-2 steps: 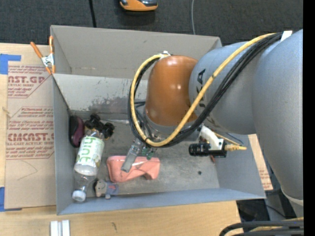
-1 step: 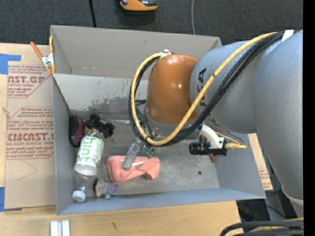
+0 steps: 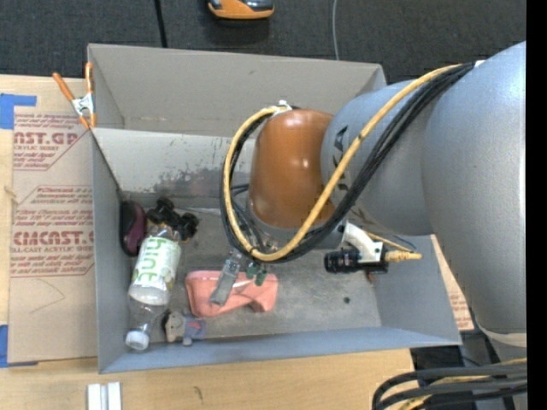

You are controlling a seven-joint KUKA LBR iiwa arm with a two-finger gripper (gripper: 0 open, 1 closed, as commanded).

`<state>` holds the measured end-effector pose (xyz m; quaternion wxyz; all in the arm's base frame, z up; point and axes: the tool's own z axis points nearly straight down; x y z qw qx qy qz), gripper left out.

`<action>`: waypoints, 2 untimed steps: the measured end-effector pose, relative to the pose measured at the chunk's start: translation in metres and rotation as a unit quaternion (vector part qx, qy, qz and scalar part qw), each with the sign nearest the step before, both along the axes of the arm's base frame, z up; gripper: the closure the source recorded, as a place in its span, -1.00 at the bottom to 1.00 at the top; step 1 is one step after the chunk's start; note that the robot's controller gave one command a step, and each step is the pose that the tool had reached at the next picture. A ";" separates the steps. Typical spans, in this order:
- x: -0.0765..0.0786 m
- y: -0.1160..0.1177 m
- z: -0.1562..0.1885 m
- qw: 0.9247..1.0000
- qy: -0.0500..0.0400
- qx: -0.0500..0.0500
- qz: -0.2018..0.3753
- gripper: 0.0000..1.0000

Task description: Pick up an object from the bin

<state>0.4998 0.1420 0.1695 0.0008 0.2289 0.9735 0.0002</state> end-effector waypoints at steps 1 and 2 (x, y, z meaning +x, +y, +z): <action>-0.011 -0.015 -0.029 0.998 0.001 0.000 -0.060 1.00; -0.011 -0.015 -0.029 0.998 0.001 0.000 -0.060 -1.00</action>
Offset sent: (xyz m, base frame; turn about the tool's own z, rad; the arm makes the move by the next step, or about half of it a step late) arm 0.0000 0.0000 0.0000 0.0000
